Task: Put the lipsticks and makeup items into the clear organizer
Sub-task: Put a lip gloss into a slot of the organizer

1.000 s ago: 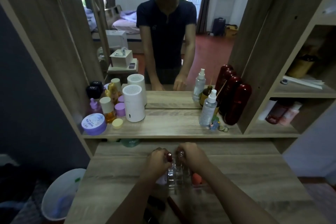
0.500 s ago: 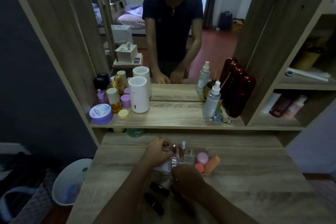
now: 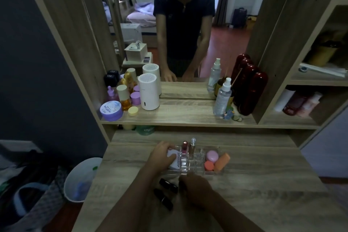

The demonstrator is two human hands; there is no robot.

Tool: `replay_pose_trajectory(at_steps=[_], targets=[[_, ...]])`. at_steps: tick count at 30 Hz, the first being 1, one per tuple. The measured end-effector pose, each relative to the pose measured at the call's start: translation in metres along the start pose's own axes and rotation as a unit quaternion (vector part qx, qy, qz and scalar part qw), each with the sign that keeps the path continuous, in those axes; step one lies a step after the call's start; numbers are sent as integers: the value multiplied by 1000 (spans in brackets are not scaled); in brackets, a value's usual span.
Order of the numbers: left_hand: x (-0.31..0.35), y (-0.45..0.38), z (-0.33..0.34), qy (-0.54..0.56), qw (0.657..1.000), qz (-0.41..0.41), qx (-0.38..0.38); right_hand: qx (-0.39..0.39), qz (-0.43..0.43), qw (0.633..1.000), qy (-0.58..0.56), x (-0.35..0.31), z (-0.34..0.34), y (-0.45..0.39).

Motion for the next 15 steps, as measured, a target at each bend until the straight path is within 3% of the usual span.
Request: replay_pose_trajectory(at_steps=[8, 15], targets=[[8, 1, 0, -10, 1000, 4, -3, 18, -9, 993, -117, 14, -27, 1], [19, 0, -4, -15, 1000, 7, -9, 133, 43, 961, -237, 44, -95, 0]])
Point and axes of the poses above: each hand's wrist, its own y-axis away from the middle knuckle, its own z-axis out of the palm, x = y × z, the point moved 9 cm from there along -y, towards the middle knuckle, and after that the axes turned 11 degrees about z, right-handed, at the moved point
